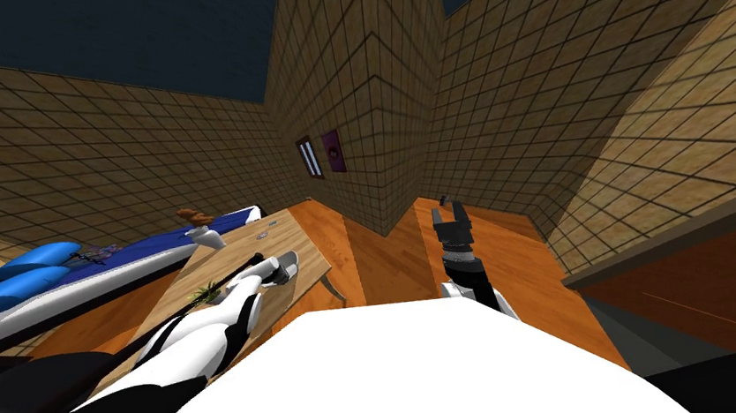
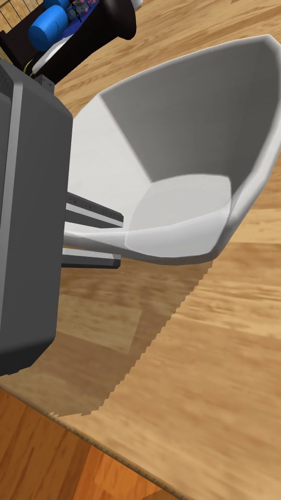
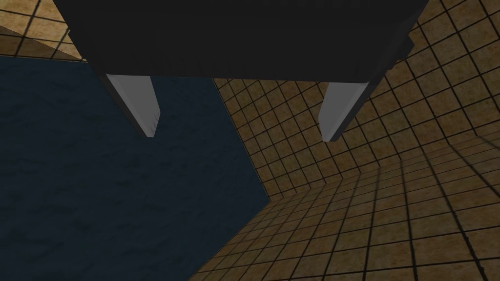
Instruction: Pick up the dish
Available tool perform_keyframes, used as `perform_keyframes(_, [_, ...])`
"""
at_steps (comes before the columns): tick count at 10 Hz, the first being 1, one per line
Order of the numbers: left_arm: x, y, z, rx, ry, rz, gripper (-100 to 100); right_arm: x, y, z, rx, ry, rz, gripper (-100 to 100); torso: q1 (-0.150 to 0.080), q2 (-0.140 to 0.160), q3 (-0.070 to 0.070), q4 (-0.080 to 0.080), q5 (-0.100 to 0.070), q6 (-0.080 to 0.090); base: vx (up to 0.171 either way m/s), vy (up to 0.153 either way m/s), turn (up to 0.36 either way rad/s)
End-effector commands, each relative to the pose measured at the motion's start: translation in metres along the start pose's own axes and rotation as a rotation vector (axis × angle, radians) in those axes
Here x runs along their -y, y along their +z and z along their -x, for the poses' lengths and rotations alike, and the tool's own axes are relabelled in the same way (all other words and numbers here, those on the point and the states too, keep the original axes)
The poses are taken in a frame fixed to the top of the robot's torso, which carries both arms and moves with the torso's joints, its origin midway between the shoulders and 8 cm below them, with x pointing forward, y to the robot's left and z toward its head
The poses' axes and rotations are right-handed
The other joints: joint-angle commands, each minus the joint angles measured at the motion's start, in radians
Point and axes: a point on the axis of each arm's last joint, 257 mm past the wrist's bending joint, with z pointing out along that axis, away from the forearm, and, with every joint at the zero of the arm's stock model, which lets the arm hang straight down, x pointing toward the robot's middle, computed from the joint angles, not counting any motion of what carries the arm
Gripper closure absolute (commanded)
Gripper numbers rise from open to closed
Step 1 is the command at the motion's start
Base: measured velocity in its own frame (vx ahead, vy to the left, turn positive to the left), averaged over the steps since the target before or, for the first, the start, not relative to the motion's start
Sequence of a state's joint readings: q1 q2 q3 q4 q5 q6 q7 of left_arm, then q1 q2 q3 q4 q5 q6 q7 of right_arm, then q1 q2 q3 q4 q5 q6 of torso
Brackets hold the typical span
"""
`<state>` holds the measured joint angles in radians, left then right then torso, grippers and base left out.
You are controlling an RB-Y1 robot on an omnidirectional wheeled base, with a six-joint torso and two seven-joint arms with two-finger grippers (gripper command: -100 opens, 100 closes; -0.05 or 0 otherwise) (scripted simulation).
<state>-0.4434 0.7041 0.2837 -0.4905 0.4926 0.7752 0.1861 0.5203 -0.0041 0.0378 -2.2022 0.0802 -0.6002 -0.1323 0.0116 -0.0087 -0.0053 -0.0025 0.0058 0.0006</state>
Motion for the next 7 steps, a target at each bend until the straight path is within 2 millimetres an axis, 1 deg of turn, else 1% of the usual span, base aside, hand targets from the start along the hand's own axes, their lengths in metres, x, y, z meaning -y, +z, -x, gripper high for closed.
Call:
perform_keyframes(1, [-0.018, 0.005, 0.006, 0.0, -0.007, 0.021, 100, 0.0, 0.0, 0.0, 0.0, 0.0, 0.0, 0, 0.0, 0.0, 0.0, 0.0, 0.0, 0.0, 0.126, 0.019, 0.025])
perform_keyframes(2, [-0.023, 0.007, 0.015, 0.01, -0.002, 0.022, 100, 0.0, 0.0, 0.0, 0.0, 0.0, 0.0, 0, 0.002, -0.004, -0.003, -0.002, 0.003, 0.001, 0.067, -0.002, -0.001])
perform_keyframes(3, [-0.023, 0.006, 0.021, 0.015, 0.009, 0.012, 100, 0.0, 0.0, 0.0, 0.0, 0.0, 0.0, 0, 0.004, -0.004, -0.004, -0.004, 0.006, 0.002, 0.022, -0.002, -0.016])
perform_keyframes(4, [-0.013, 0.002, 0.014, 0.002, 0.019, -0.009, 100, 0.0, 0.0, 0.0, 0.0, 0.0, 0.0, 0, 0.005, -0.003, -0.004, -0.004, 0.007, 0.001, -0.006, -0.004, 0.002])
perform_keyframes(5, [-0.037, 0.008, 0.015, -0.016, -0.01, 0.025, 100, 0.0, 0.0, 0.0, 0.0, 0.0, 0.0, 0, 0.005, -0.001, -0.003, -0.004, 0.006, 0.001, 0.085, 0.019, 0.039])
perform_keyframes(6, [-0.043, 0.01, 0.023, -0.006, -0.011, 0.034, 100, 0.0, 0.0, 0.0, 0.0, 0.0, 0.0, 0, 0.007, -0.005, -0.005, -0.005, 0.008, 0.001, 0.118, 0.015, 0.028])
perform_keyframes(7, [-0.048, 0.01, 0.032, 0.005, -0.005, 0.035, 100, 0.0, 0.0, 0.0, 0.0, 0.0, 0.0, 0, 0.009, -0.009, -0.008, -0.007, 0.012, 0.002, 0.07, 0.003, -0.005])
